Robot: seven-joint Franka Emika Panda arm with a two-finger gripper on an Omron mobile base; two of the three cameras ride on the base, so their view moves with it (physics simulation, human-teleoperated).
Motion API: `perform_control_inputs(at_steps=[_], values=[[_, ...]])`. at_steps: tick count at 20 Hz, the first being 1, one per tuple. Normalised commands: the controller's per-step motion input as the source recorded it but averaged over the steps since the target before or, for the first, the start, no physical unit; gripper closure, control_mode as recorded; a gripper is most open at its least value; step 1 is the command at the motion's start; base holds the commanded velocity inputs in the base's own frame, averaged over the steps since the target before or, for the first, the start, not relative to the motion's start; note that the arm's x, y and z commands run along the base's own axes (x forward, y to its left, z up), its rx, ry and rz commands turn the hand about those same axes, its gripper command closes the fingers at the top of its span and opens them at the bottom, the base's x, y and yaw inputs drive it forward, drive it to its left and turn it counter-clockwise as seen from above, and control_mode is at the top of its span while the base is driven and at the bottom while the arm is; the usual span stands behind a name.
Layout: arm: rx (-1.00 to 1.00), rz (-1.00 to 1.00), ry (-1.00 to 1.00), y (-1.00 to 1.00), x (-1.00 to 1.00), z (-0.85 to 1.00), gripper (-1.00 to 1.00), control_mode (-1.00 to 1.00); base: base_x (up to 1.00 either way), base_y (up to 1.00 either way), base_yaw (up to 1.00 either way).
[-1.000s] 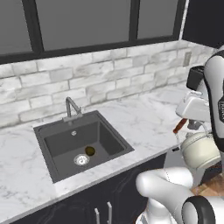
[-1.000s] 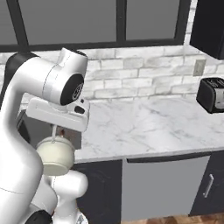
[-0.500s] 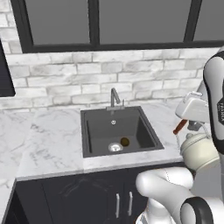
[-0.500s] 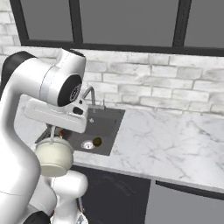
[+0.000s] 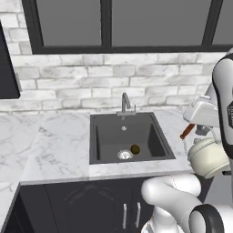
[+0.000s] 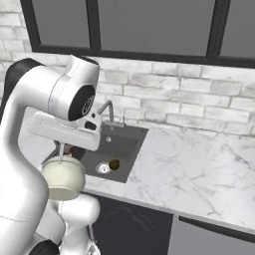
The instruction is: Open the cabinet, pick the kettle from the cabinet, and place it in the sink.
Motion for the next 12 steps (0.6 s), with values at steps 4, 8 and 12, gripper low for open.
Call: perform_control_inputs(at_steps=[4,8,12], values=[[0.0,0.0,0.0,0.0,0.0,0.0,1.0,1.0,0.41,-0.29,0.0],[0.0,0.0,0.0,0.0,0.0,0.0,1.0,1.0,0.32,-0.22,0.0],[0.0,0.0,0.0,0.0,0.0,0.0,1.0,1.0,0.07,-0.07,0.0]])
